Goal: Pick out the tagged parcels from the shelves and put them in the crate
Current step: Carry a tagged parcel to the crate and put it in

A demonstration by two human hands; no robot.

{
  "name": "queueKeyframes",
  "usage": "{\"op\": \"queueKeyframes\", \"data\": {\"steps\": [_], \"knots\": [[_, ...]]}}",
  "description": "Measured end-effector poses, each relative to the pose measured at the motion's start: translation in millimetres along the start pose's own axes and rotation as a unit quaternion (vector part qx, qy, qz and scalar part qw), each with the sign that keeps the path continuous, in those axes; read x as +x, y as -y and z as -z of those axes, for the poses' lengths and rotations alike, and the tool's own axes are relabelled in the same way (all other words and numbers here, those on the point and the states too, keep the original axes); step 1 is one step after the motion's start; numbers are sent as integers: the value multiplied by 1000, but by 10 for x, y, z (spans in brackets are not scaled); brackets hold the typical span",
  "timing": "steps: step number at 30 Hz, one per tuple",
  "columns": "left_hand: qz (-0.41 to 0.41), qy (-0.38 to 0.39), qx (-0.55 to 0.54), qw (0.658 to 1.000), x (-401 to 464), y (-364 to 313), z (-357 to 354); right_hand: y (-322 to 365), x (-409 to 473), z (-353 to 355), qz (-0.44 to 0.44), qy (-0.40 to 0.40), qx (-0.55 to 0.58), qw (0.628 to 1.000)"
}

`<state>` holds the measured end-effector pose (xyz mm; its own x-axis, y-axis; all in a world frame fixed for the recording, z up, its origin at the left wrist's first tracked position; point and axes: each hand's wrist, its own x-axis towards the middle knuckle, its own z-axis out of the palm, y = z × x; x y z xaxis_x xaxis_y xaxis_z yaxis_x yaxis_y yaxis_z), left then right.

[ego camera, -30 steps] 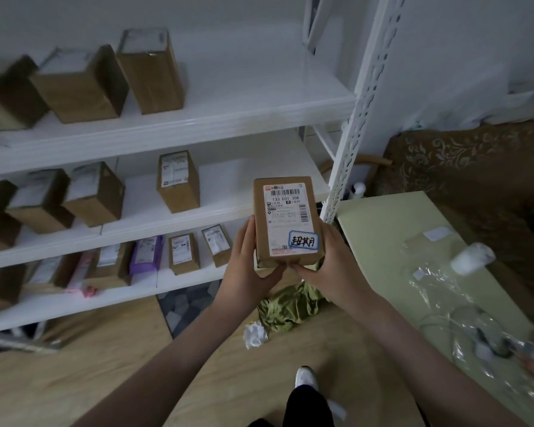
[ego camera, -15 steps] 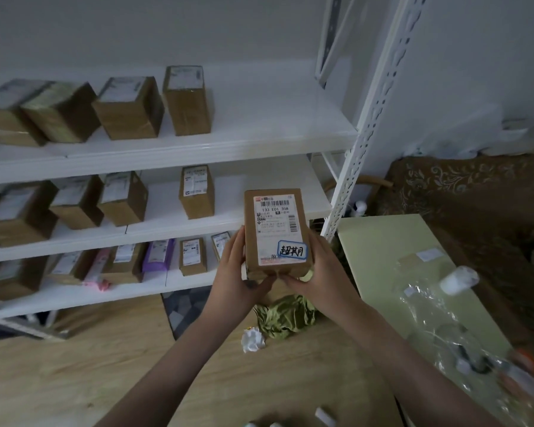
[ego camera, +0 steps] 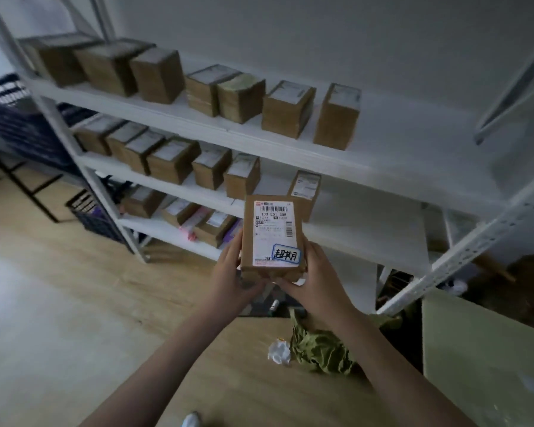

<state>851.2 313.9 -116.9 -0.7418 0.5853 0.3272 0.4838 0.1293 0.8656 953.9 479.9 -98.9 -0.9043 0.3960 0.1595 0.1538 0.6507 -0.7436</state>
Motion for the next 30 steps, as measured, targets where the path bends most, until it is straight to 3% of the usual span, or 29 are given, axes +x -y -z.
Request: {"op": "queueKeyframes", "data": {"steps": [10, 20, 30], "knots": [[84, -106, 64, 989, -173, 791, 1809, 1083, 955, -1624, 68, 147, 47, 986], [130, -178, 82, 972, 15, 1742, 3555, 2149, 1973, -3241, 122, 201, 67, 970], [165, -245, 86, 952, 640, 2620, 4650, 2739, 3247, -4399, 142, 266, 81, 950]]}}
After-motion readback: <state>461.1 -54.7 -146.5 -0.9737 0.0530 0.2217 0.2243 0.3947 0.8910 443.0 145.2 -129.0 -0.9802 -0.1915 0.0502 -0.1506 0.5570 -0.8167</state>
